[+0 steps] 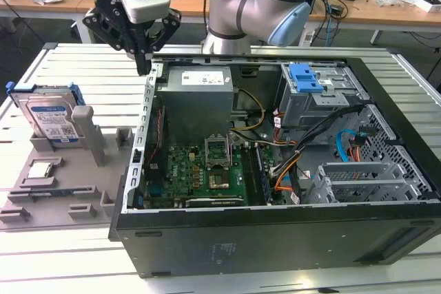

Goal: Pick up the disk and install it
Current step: 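Reach for the disk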

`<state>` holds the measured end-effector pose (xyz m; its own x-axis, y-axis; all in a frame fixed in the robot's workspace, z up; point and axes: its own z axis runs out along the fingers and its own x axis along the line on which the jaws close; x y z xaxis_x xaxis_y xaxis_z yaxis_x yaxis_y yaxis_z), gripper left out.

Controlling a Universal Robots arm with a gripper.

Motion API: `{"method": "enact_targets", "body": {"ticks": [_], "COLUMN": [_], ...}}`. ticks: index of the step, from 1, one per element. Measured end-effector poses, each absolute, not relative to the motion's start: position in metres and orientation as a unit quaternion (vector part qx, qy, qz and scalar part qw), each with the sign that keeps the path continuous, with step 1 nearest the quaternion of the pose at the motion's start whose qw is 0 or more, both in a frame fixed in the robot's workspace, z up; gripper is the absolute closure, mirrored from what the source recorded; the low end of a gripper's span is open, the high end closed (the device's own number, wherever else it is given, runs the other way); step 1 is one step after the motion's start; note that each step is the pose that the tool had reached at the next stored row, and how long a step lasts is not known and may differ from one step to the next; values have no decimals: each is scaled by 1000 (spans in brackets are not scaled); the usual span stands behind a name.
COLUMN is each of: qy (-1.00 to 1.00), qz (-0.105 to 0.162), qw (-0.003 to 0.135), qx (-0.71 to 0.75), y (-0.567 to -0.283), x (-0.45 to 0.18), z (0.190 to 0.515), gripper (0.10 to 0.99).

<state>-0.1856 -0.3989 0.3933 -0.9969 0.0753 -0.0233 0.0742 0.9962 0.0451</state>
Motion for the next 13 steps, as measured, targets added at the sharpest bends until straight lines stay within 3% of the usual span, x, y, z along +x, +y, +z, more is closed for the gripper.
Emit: {"method": "enact_targets", "body": {"ticks": [13], "qy": [999], "qz": [22], "qw": [13], "qx": [37], "y": [-399], "x": [-219], "z": [393], "gripper": [980]}}
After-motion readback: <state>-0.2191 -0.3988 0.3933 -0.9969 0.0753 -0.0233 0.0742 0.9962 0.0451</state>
